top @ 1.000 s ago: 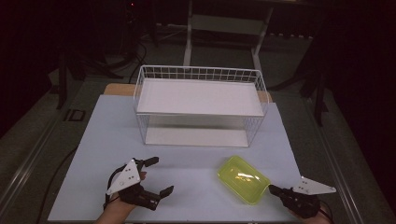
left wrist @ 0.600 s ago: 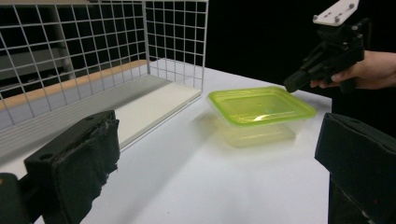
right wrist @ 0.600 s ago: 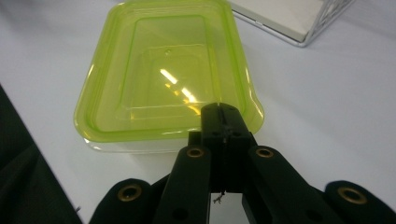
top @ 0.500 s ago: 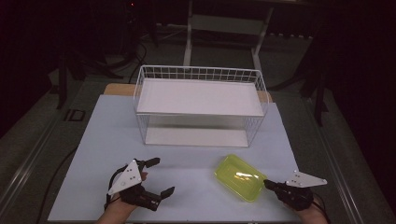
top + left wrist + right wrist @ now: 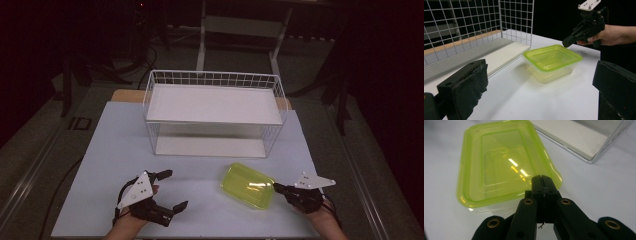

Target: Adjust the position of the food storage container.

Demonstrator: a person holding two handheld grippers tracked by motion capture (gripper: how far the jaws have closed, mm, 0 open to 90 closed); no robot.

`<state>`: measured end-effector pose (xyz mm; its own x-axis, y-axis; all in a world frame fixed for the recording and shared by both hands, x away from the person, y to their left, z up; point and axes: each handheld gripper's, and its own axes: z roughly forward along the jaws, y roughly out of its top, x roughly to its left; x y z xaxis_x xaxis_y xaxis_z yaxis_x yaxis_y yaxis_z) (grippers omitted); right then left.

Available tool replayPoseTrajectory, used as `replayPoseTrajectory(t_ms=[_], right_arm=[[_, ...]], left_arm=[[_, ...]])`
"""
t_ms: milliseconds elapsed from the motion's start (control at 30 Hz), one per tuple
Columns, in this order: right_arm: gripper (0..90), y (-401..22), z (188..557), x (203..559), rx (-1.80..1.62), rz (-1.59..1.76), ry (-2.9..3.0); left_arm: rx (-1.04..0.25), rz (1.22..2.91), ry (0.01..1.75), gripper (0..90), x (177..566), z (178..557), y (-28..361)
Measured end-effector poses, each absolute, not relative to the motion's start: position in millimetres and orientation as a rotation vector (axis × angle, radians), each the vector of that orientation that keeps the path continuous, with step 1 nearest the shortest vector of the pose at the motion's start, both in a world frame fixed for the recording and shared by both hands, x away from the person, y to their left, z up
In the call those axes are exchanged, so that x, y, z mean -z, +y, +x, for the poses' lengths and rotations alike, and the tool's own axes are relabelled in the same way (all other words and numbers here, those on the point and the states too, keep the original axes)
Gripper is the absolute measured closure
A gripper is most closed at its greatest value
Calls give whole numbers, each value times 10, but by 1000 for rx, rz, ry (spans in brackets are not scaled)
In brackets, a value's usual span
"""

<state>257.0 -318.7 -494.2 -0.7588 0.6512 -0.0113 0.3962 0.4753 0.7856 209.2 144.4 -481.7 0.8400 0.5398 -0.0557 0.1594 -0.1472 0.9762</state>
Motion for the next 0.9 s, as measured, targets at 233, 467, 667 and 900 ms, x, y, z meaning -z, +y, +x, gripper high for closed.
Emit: replayPoseTrajectory(t_ms=[233,467,667,900], right_arm=[[900,-3093,2681,4953,-1176,865,2419],[900,-3020,2790,4944,-1172,852,2436],[900,-3003,2786,4926,-1154,822,2424],[900,-3067,2699,4945,-1161,850,2424]], left_arm=[[-355,1714,542,4,4819,2089,1444],[-348,1714,545,4,4826,2089,1440],[-350,1718,542,4,4828,2081,1446],[-357,1715,552,4,4827,2088,1451]])
